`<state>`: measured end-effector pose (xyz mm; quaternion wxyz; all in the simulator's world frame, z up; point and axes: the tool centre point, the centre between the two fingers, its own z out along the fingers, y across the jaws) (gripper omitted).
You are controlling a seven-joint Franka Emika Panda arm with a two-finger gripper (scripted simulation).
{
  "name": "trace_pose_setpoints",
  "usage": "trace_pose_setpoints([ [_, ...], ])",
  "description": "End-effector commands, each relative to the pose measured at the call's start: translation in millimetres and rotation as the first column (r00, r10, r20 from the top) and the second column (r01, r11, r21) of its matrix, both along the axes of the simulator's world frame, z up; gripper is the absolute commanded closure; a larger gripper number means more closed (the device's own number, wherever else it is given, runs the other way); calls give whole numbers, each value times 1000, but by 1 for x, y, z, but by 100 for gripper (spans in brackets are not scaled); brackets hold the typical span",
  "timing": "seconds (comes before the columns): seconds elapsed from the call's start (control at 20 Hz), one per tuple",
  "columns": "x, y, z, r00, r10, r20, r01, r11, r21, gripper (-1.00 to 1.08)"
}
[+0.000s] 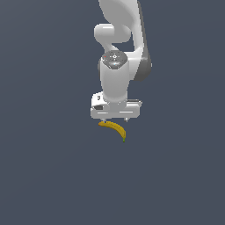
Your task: Pick up the object and move it to a goal position.
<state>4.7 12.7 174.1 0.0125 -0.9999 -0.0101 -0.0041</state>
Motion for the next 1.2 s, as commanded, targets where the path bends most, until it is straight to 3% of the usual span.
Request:
trace_pose_setpoints([
  [0.0, -1, 0, -2, 1000, 13, 0, -13, 1000, -1, -92],
  [0.4, -5, -2, -15, 993, 118, 0, -118, 993, -9, -92],
  [0.65, -11, -4, -29, 974, 228, -2, -228, 973, -16, -92],
  [0.9, -18, -6, -47, 931, 364, -4, -364, 931, -23, -92],
  [1.15, -26, -7, -64, 869, 495, -7, -495, 868, -26, -92],
])
